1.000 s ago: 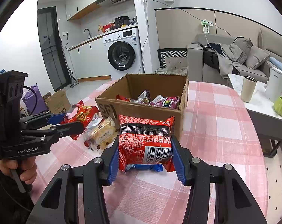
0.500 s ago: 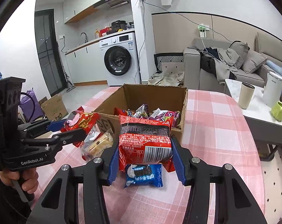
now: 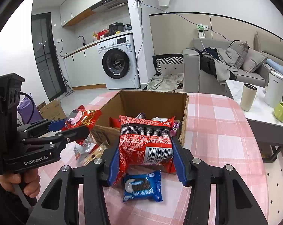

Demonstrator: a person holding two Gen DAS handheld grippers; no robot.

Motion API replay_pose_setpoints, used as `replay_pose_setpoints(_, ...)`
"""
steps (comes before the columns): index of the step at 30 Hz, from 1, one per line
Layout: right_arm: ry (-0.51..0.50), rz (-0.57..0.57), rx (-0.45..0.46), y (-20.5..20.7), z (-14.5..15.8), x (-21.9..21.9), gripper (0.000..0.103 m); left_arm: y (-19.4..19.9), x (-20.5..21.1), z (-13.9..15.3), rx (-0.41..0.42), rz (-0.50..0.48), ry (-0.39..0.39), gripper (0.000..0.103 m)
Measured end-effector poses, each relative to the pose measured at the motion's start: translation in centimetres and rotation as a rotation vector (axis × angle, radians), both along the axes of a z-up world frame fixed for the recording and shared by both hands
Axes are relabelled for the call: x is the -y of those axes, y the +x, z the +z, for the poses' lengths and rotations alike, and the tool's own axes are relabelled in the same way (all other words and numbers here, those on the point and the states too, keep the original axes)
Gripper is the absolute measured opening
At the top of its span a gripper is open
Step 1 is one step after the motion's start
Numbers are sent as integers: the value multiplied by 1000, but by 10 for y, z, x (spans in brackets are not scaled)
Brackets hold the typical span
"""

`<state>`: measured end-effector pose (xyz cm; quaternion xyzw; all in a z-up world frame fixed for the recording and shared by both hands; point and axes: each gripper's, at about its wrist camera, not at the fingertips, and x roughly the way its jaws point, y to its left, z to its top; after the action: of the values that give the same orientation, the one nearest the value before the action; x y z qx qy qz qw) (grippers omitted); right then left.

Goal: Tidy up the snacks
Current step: 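Lift both Oreo packs and carry them over the box opening, then open both tools to drop the Oreo packs into the box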

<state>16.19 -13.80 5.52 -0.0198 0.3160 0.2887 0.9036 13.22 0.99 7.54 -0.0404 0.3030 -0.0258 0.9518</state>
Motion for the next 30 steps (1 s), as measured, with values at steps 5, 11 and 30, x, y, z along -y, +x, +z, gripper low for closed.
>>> replay_pose_setpoints(5, 9, -3, 0, 11, 3, -6, 50, 13, 2, -2, 2, 12, 26, 48)
replay_pose_setpoints(11, 15, 0, -8, 25, 3, -15, 50, 33, 0, -8, -5, 25, 29, 48)
replay_pose_setpoints(30, 20, -12, -50, 58, -5, -35, 50, 80, -7, -25, -16, 24, 5, 48)
